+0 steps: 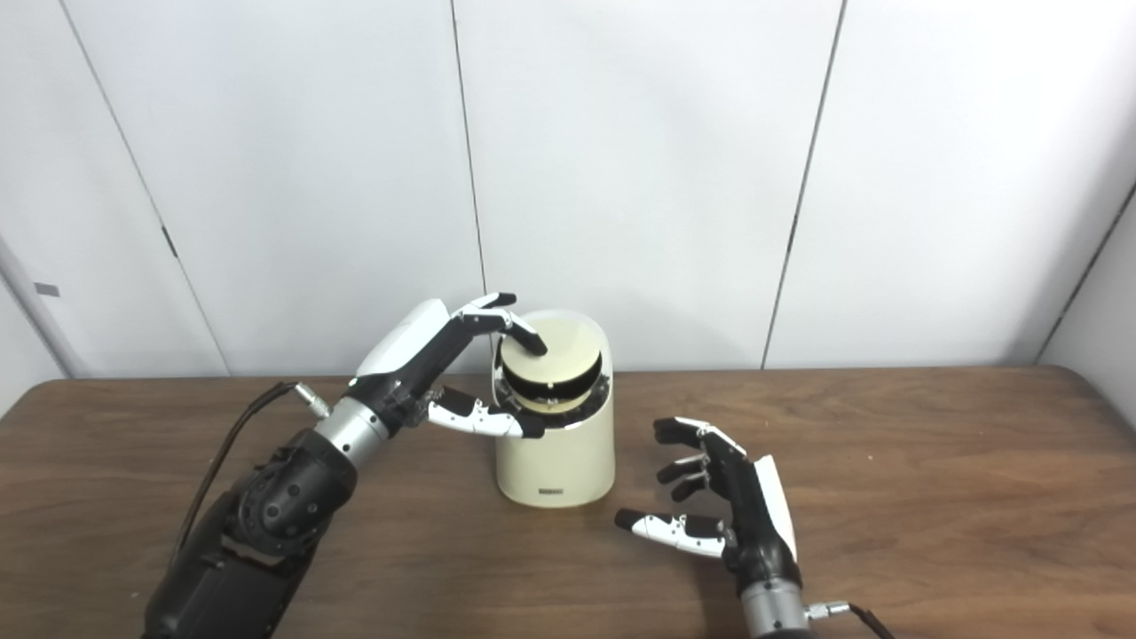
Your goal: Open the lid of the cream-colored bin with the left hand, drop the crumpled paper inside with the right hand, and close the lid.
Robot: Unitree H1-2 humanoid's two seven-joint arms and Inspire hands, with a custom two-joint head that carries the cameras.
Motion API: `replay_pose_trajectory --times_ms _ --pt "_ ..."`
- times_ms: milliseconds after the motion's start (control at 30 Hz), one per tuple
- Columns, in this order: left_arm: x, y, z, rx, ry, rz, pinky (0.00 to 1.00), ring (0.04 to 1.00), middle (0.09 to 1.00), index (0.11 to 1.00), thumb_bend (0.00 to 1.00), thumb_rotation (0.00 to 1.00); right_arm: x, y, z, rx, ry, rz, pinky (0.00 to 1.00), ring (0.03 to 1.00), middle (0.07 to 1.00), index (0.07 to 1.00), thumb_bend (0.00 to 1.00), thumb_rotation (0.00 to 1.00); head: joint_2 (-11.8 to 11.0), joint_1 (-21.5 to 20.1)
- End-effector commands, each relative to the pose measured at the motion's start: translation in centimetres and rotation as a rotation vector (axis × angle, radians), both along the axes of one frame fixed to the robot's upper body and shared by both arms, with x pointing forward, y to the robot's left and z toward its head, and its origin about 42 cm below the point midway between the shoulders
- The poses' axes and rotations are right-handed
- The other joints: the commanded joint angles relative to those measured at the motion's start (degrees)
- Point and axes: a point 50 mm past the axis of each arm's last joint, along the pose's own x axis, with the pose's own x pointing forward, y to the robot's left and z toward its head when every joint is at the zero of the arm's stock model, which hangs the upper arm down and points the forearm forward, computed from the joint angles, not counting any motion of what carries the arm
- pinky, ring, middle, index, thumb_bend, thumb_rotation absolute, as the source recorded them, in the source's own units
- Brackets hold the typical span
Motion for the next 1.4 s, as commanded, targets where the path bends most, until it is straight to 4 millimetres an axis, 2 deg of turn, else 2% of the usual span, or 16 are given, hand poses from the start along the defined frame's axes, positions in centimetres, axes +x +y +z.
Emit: replay_pose_trajectory --times_ms 0,200,333,533,767,1067,1200,1367 --pt "0.03 -0.09 2.22 -0.003 -0.088 -0.02 0.81 0.927 0.69 0.665 0.95 0.31 0.72 0.59 2.4 0.008 -0.088 0.015 0.43 0.527 0.703 0.697 0.77 0.03 0.1 -0.07" --pt "-0.08 -0.22 1.79 0.001 -0.093 -0.035 0.79 0.909 0.683 0.656 0.95 0.33 0.71 0.62 2.47 0.008 -0.083 0.013 0.43 0.54 0.704 0.697 0.77 0.04 0.29 -0.14" --pt "-0.27 -0.38 1.47 0.004 -0.081 -0.042 0.82 0.913 0.686 0.654 0.93 0.28 0.73 0.72 2.55 0.017 -0.087 0.017 0.43 0.535 0.7 0.692 0.77 0.02 0.34 -0.16" --pt "-0.56 -0.73 1.25 0.02 -0.061 -0.036 0.89 0.932 0.707 0.674 0.91 0.27 0.76 0.74 2.61 0.018 -0.084 0.019 0.43 0.538 0.7 0.691 0.77 0.04 0.56 -0.12" --pt "-0.7 -1.05 1.36 0.021 -0.06 -0.038 0.89 0.942 0.737 0.693 0.92 0.24 0.76 0.82 2.71 0.015 -0.087 0.017 0.44 0.537 0.698 0.688 0.78 0.04 0.75 -0.29" --pt "-0.57 -1.04 1.47 0.029 -0.059 -0.042 0.89 0.952 0.752 0.708 0.92 0.26 0.78 0.86 2.78 0.026 -0.086 0.022 0.43 0.527 0.694 0.687 0.78 0.03 0.97 -0.27" --pt "-0.64 -1.02 1.38 0.067 -0.075 -0.033 0.9 0.95 0.744 0.709 0.92 0.26 0.76 0.86 2.84 0.03 -0.088 0.024 0.44 0.516 0.687 0.683 0.78 0.02 1.12 -0.26" --pt "-0.75 -1.02 1.28 0.16 -0.128 -0.023 0.96 0.949 0.735 0.712 0.92 0.24 0.62 0.78 2.95 0.017 -0.086 0.019 0.44 0.513 0.687 0.684 0.78 0.04 1.54 -0.28"
